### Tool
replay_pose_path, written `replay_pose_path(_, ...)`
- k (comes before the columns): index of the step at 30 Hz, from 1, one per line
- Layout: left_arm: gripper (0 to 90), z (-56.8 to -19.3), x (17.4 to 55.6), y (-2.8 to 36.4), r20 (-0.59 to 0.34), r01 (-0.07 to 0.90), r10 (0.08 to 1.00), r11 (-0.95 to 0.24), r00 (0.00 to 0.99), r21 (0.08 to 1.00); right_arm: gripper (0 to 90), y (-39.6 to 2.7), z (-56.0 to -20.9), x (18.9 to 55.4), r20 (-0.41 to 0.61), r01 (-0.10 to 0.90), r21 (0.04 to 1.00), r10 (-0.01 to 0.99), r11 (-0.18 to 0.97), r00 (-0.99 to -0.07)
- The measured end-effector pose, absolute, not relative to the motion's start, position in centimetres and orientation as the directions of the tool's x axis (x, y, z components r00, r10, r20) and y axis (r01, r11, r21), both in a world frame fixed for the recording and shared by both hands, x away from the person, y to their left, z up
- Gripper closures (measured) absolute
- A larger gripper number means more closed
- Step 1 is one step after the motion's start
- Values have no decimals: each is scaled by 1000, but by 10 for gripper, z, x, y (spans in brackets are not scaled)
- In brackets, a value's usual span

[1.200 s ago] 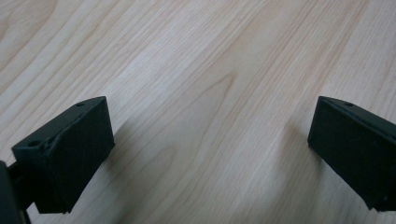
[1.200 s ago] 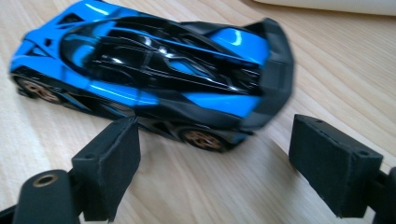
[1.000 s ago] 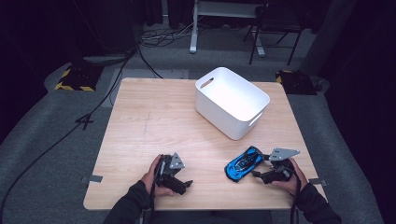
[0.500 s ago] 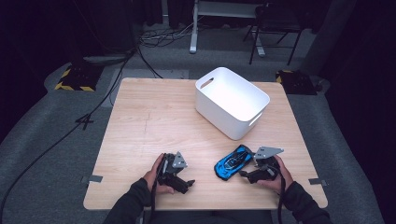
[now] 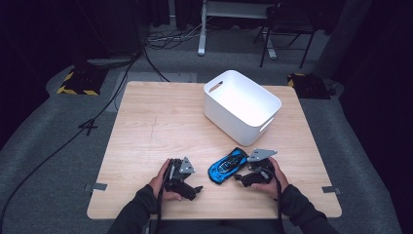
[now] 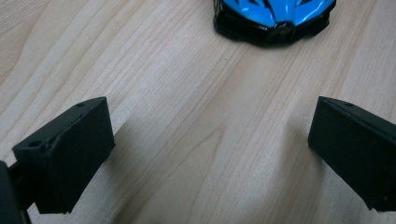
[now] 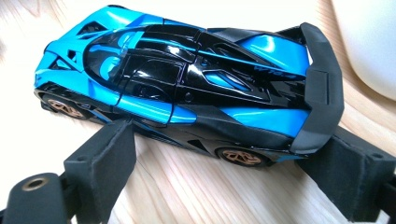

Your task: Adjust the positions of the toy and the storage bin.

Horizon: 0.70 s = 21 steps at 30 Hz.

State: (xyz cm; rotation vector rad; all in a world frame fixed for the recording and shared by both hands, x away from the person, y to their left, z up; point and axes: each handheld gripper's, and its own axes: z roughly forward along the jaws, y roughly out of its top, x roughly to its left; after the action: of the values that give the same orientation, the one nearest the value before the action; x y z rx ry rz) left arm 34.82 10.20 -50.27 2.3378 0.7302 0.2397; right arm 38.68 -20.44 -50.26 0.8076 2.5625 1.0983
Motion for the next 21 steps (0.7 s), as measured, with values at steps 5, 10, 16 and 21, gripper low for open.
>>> replay_pose_path(5, 3, -502, 355, 92, -13, 439, 568, -621, 823, 649, 160, -199, -503, 386, -7, 384, 726, 565, 570, -825)
replay_pose_path(10, 3, -502, 355, 79, -37, 447, 557, -622, 830, 643, 286, -200, -502, 383, 1, 369, 737, 545, 566, -838)
replay_pose_path(16, 3, -502, 352, 59, -26, 425, 541, -629, 841, 651, 349, -216, -501, 382, 44, 382, 753, 538, 536, -842)
replay_pose_path(21, 5, -502, 348, 50, -1, 417, 550, -633, 835, 652, 313, -232, -501, 377, 22, 372, 745, 537, 554, -843)
